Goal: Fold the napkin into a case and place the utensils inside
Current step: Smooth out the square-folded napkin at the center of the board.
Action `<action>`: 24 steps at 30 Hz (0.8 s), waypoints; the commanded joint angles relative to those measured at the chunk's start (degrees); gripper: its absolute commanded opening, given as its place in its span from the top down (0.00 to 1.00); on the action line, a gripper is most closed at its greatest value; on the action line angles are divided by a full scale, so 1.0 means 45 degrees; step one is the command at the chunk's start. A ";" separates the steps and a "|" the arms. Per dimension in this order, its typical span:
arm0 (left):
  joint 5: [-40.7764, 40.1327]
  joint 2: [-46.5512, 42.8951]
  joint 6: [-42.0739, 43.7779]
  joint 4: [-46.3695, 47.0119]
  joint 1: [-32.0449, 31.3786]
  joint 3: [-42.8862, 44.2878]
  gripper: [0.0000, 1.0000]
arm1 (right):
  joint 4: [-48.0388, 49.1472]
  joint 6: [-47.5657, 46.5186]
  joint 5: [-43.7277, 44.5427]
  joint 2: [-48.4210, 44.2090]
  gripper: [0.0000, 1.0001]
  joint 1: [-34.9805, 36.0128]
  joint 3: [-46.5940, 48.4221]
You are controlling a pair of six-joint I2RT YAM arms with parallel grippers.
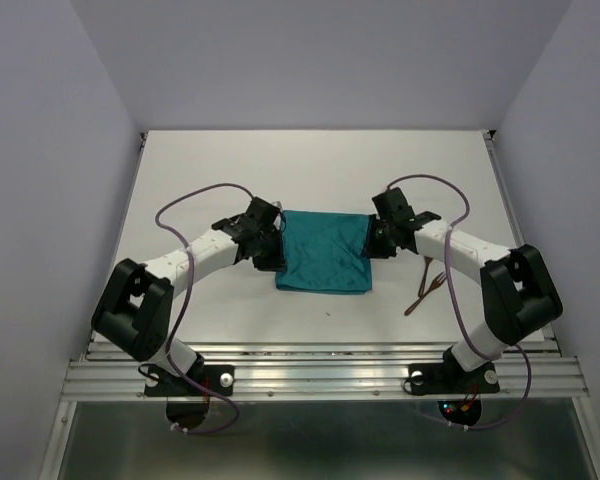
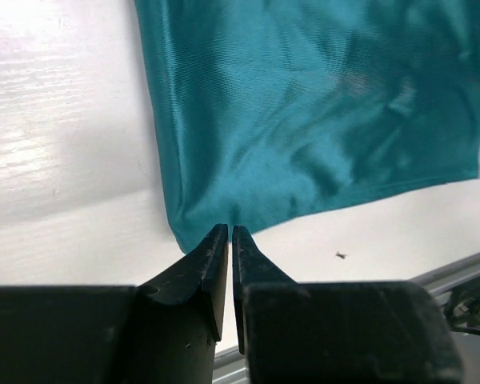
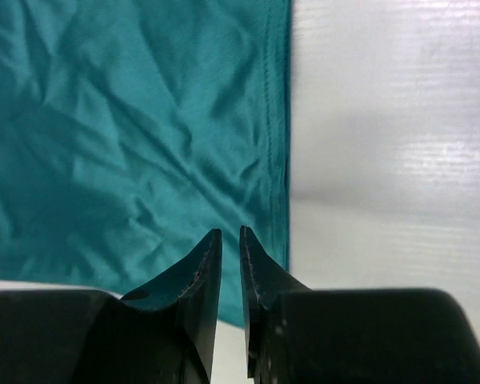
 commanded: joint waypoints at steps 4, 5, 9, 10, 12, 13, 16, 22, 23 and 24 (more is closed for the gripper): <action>-0.0211 -0.0948 0.0366 0.0192 -0.0056 -0.0596 0.81 | -0.0884 0.0710 0.0136 -0.1260 0.79 0.1315 -0.0418; -0.0172 -0.0870 0.0347 0.0309 -0.0076 -0.0927 0.81 | -0.0923 0.0962 0.0117 -0.1300 0.79 0.1510 -0.0516; 0.0063 -0.0519 0.0171 0.0992 -0.0076 -0.1593 0.82 | -0.0845 0.1433 0.0194 -0.1242 0.78 0.2137 -0.1062; -0.0150 -0.0460 0.0074 0.1419 -0.0076 -0.1807 0.82 | -0.0884 0.1492 0.0330 -0.1125 0.78 0.2311 -0.1122; -0.0288 -0.0285 -0.0218 0.1870 -0.0056 -0.2236 0.83 | -0.0943 0.1589 0.0952 -0.0775 0.78 0.2313 -0.1394; -0.0308 -0.0206 -0.0317 0.1950 -0.0056 -0.2316 0.83 | -0.0923 0.1628 0.1246 -0.0676 0.78 0.2313 -0.1493; -0.0328 -0.0049 -0.0376 0.1912 -0.0115 -0.2356 0.84 | -0.0845 0.1610 0.1270 -0.0266 0.80 0.2313 -0.1689; -0.0775 -0.1100 0.0130 0.0783 -0.0193 -0.1674 0.84 | -0.0884 0.1279 0.2066 -0.1140 0.80 0.2313 -0.1281; -0.0854 -0.1297 0.0209 0.0605 -0.0174 -0.1460 0.83 | -0.0923 0.1142 0.2340 -0.1318 0.80 0.2313 -0.1143; -0.0932 -0.1492 0.0248 0.0487 -0.0173 -0.0974 0.83 | -0.1039 0.0851 0.2614 -0.1455 0.79 0.2313 -0.0987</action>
